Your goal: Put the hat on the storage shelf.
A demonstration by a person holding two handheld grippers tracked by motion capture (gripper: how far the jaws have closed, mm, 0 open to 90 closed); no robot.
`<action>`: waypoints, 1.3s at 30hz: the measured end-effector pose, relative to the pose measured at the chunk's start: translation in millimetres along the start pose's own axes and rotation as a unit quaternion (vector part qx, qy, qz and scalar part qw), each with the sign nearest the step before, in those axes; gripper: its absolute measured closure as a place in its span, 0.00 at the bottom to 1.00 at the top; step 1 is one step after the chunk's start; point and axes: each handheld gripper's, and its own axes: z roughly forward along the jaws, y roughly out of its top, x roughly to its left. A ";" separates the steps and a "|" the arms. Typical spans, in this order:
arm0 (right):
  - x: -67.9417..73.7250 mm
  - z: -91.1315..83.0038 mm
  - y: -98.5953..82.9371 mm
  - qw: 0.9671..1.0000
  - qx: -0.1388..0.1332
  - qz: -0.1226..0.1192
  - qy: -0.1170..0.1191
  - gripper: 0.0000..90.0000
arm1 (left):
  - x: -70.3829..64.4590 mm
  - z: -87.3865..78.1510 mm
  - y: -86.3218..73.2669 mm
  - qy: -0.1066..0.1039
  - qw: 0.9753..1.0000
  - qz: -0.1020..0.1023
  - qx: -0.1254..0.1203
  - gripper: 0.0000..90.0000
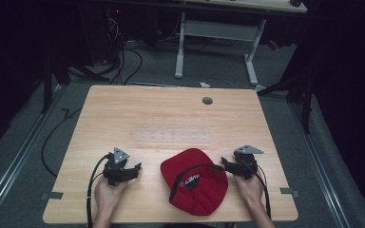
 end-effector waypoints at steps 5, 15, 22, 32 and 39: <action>-0.5 -1.3 -1.1 1.000 -0.002 0.001 0.004 0.45 | 0.3 0.6 0.3 0.004 1.000 -0.001 -0.001 0.34; -3.6 -15.8 -7.0 0.999 -0.020 0.015 0.020 0.49 | 1.0 1.8 0.6 0.014 1.000 -0.004 -0.001 0.29; -4.9 -36.8 -8.1 0.998 -0.042 0.019 0.041 0.49 | 1.0 1.7 0.6 0.013 1.000 -0.004 -0.001 0.29; 4.2 -67.6 -5.0 0.994 -0.073 0.012 0.076 0.50 | 1.6 2.2 0.8 0.017 1.000 -0.007 0.000 0.26; 16.6 -80.8 -0.5 0.990 -0.093 -0.005 0.105 0.49 | 1.7 2.5 0.8 0.020 1.000 -0.007 -0.001 0.25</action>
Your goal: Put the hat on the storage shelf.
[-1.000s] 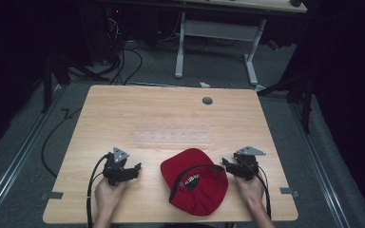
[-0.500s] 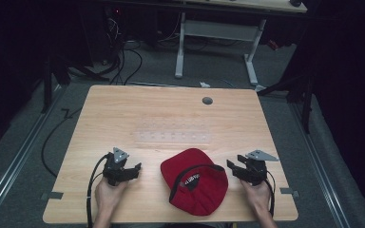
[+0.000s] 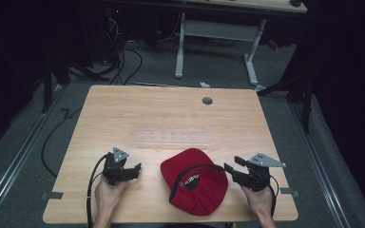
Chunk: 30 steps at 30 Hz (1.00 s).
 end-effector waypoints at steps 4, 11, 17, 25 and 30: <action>6.8 0.4 1.5 1.000 0.002 -0.008 0.008 0.49 | -0.4 -0.6 -0.2 -0.004 1.000 0.002 0.001 0.26; 14.9 -2.4 4.8 1.000 -0.010 -0.021 0.018 0.49 | -0.5 -0.7 -0.2 -0.005 1.000 0.002 0.001 0.27; 19.9 -0.2 8.3 0.999 -0.002 -0.030 0.027 0.48 | -0.7 -0.6 -0.2 -0.005 1.000 0.002 0.000 0.28; 29.0 20.5 6.0 0.998 0.029 -0.041 0.043 0.46 | -0.7 -0.6 -0.2 -0.005 1.000 0.002 0.001 0.28; 28.4 33.1 3.1 0.997 0.047 -0.040 0.047 0.45 | -0.8 -0.6 -0.3 -0.004 1.000 0.001 0.000 0.28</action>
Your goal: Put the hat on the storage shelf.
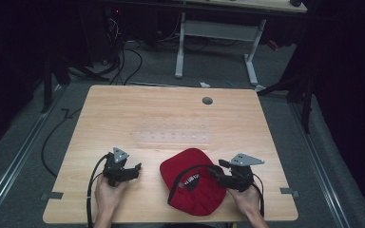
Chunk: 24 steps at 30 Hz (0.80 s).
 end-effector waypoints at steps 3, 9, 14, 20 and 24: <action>-0.7 4.8 -1.3 1.000 0.007 0.002 0.003 0.45 | -0.1 -0.3 -0.1 0.000 1.000 0.000 0.000 0.27; -2.9 17.6 -4.9 1.000 0.025 0.004 0.014 0.47 | -0.2 -0.7 -0.4 0.000 1.000 0.001 0.000 0.27; -4.3 25.9 -5.6 0.999 0.032 0.007 0.022 0.52 | -0.7 -0.8 -0.6 -0.002 1.000 0.001 0.000 0.27; -3.9 32.8 -7.2 0.999 0.039 0.001 0.033 0.72 | -1.4 -1.3 -1.2 -0.008 1.000 0.004 0.003 0.27; -6.6 32.4 -6.9 0.998 0.038 0.007 0.052 0.80 | -1.6 -1.6 -1.4 -0.011 1.000 0.006 0.005 0.27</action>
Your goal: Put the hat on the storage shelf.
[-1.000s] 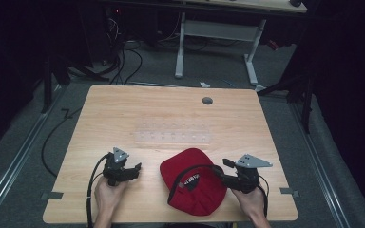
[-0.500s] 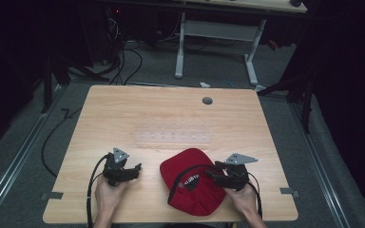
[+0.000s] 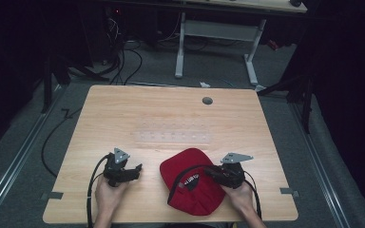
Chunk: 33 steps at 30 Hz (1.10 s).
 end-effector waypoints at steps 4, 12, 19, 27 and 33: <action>-1.6 -1.1 0.2 1.000 0.003 0.008 0.014 0.85 | -0.2 0.1 -0.1 0.000 1.000 -0.001 0.000 0.27; -3.3 -6.2 1.9 0.999 0.001 0.024 0.037 0.89 | -1.2 0.4 -0.6 0.001 1.000 -0.001 0.002 0.25; -3.9 -15.4 10.5 0.998 -0.004 0.040 0.047 0.90 | -1.3 0.2 -0.6 0.000 1.000 0.000 0.003 0.24; -3.5 -22.9 21.6 0.997 -0.013 0.049 0.053 0.90 | -1.9 -2.6 -1.1 -0.018 1.000 0.006 0.006 0.32; -5.3 -27.1 27.6 0.997 -0.017 0.053 0.052 0.90 | -8.9 -6.8 -5.0 -0.029 0.999 0.028 0.005 0.34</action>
